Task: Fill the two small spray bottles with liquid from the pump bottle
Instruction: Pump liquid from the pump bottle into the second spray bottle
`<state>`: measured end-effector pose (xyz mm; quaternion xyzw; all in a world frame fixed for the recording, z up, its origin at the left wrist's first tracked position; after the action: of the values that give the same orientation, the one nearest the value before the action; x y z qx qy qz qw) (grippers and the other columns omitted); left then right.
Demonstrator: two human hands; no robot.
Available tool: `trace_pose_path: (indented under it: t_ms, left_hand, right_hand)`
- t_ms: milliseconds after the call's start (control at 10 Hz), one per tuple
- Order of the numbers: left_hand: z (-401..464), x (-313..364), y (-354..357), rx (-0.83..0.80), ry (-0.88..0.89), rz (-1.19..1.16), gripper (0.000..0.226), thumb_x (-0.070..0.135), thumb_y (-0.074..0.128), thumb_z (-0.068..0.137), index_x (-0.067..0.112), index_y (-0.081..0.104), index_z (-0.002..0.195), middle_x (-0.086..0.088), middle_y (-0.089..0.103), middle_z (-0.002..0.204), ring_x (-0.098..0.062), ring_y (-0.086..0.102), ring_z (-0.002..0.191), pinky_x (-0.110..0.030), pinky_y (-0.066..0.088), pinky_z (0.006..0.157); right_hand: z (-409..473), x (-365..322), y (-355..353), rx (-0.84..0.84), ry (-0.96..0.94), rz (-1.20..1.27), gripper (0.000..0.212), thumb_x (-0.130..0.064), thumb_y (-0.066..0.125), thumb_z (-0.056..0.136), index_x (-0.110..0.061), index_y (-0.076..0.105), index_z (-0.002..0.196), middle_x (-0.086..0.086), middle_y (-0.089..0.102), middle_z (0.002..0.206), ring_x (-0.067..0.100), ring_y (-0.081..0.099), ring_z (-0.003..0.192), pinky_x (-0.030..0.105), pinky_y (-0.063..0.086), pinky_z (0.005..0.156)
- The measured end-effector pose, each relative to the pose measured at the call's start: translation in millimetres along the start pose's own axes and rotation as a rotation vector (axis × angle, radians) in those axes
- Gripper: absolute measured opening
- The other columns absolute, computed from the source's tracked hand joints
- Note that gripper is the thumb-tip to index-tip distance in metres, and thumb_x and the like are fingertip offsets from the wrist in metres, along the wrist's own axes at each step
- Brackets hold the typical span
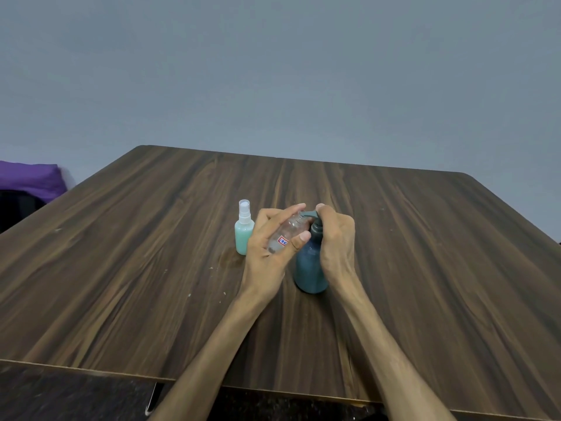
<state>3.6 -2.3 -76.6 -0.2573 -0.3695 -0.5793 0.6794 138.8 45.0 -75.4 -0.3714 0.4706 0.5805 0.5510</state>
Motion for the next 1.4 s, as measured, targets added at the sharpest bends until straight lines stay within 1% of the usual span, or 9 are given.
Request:
trace_pose_path:
  t_ms: [100,200,600,800,900,1000,1100,1300,1400]
  left_hand:
    - [-0.1,-1.2,1.0,-0.002,-0.014,-0.013,0.040,0.016,0.076,0.090,0.017,0.070,0.130,-0.019,0.060,0.113,-0.010,0.068,0.105,-0.023,0.055,0.094]
    - [0.5,-5.1,1.3,0.007,-0.042,-0.026,0.041,0.007,0.077,0.091,0.012,0.070,0.131,-0.020,0.060,0.114,-0.013,0.069,0.105,-0.023,0.056,0.092]
    - [1.1,-2.8,1.5,-0.012,0.008,-0.004,0.041,0.019,0.075,0.090,0.023,0.068,0.130,-0.017,0.064,0.114,-0.010,0.069,0.105,-0.021,0.055,0.093]
    - [1.3,-6.1,-0.3,-0.010,0.006,0.002,0.043,0.021,0.076,0.090,0.019,0.068,0.132,-0.013,0.065,0.116,-0.018,0.069,0.109,-0.024,0.056,0.095]
    - [1.3,-6.8,0.8,0.000,0.001,-0.002,0.042,0.022,0.077,0.089,0.025,0.067,0.129,-0.011,0.066,0.117,-0.018,0.068,0.111,-0.024,0.056,0.094]
    - [1.4,-9.9,-2.0,0.020,-0.009,0.003,0.038,0.022,0.079,0.088,0.015,0.069,0.124,-0.010,0.067,0.117,-0.021,0.068,0.113,-0.026,0.056,0.093]
    - [-0.5,-13.6,-1.5,-0.008,-0.010,-0.013,0.036,0.020,0.080,0.092,0.009,0.069,0.124,-0.010,0.067,0.117,-0.027,0.067,0.114,-0.037,0.057,0.096]
    - [-0.7,-7.9,-1.8,-0.043,-0.039,-0.096,0.038,0.025,0.061,0.091,0.008,0.070,0.123,-0.013,0.064,0.118,-0.020,0.065,0.114,-0.027,0.053,0.096]
    - [-1.0,-8.1,-0.6,-0.048,-0.046,-0.109,0.033,0.015,0.063,0.093,0.009,0.070,0.125,-0.012,0.064,0.118,-0.016,0.065,0.114,-0.026,0.053,0.096]
  right_hand:
    - [-0.4,-0.3,4.1,0.027,0.075,0.021,0.048,-0.042,0.052,0.086,-0.029,0.067,0.042,-0.010,0.061,0.049,0.018,0.058,0.061,0.038,0.049,0.069]
    - [2.5,-1.7,2.2,0.016,0.016,0.021,0.037,-0.038,0.050,0.085,-0.025,0.063,0.052,-0.011,0.061,0.048,0.017,0.058,0.059,0.040,0.050,0.070]
    - [-2.7,-2.8,6.2,0.008,0.066,0.023,0.036,-0.063,0.056,0.066,-0.038,0.070,0.044,-0.009,0.063,0.052,0.030,0.060,0.070,0.049,0.052,0.077]
    - [-2.6,-3.2,6.7,0.003,0.081,0.022,0.044,-0.043,0.055,0.082,-0.038,0.068,0.041,-0.010,0.061,0.049,0.024,0.057,0.065,0.047,0.049,0.077]
    - [-2.9,-3.9,6.9,0.000,0.075,0.025,0.037,-0.058,0.059,0.072,-0.038,0.070,0.043,-0.009,0.063,0.052,0.031,0.060,0.071,0.048,0.051,0.077]
    - [-2.1,-3.1,7.2,0.000,0.084,0.032,0.044,-0.041,0.055,0.081,-0.037,0.068,0.040,-0.010,0.061,0.048,0.024,0.057,0.064,0.047,0.048,0.078]
    - [-2.2,-3.7,8.3,-0.030,0.093,0.004,0.046,-0.046,0.054,0.082,-0.037,0.068,0.039,-0.011,0.061,0.048,0.018,0.057,0.062,0.042,0.049,0.075]
    - [-5.9,-10.4,6.2,-0.024,0.020,0.001,0.039,-0.034,0.049,0.084,-0.022,0.054,0.047,-0.010,0.051,0.041,0.004,0.049,0.040,0.027,0.040,0.055]
    - [-4.2,-8.4,5.7,-0.021,0.034,-0.002,0.042,-0.038,0.051,0.085,-0.023,0.055,0.046,-0.010,0.052,0.042,0.004,0.049,0.041,0.029,0.041,0.056]
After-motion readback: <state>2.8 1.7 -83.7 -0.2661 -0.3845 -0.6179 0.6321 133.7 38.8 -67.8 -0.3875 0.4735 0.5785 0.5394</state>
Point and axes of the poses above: each hand's wrist, its own z-axis towards the middle knuckle, its own y-axis out of the palm, x = y × z, the point moved 8 cm from there along z, towards the middle knuckle
